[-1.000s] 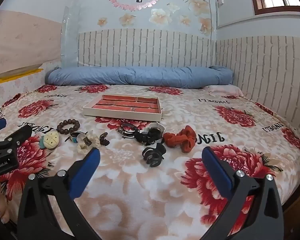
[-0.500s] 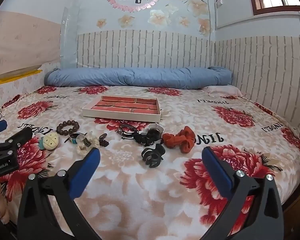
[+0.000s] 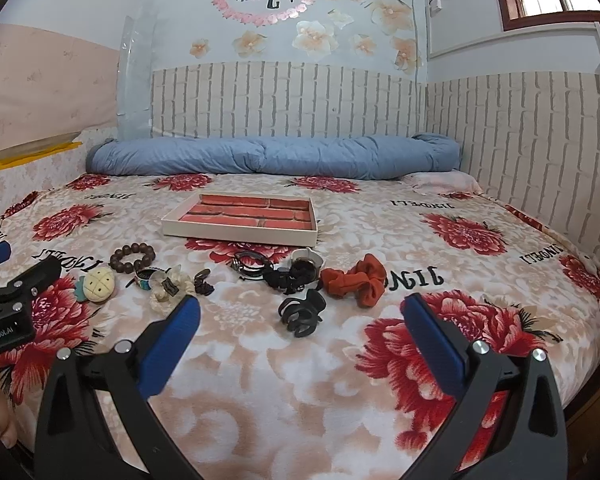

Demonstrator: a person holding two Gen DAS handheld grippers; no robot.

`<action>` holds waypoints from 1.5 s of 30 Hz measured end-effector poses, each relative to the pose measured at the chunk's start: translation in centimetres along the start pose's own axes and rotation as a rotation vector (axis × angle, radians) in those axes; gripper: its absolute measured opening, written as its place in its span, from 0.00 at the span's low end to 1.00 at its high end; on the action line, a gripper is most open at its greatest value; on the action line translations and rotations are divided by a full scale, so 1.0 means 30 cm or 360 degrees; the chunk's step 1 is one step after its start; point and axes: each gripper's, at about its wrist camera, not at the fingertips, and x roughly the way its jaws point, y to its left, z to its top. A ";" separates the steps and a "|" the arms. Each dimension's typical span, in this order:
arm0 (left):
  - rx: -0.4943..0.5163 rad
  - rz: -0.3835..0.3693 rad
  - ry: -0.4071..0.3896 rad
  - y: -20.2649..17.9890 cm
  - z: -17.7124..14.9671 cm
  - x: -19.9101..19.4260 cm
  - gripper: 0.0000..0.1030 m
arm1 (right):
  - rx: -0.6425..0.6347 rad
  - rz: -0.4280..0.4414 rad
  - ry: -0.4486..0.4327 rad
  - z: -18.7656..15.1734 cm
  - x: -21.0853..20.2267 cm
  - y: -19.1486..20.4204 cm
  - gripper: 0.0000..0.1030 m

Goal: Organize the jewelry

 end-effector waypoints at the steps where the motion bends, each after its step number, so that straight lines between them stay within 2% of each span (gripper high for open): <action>1: -0.0001 -0.0002 -0.0001 0.002 0.001 -0.002 0.95 | 0.0000 0.0001 0.0000 0.001 -0.003 0.000 0.96; 45: 0.0003 0.0007 0.0008 0.007 0.010 -0.004 0.95 | 0.0006 -0.0006 0.0002 -0.005 0.004 -0.006 0.96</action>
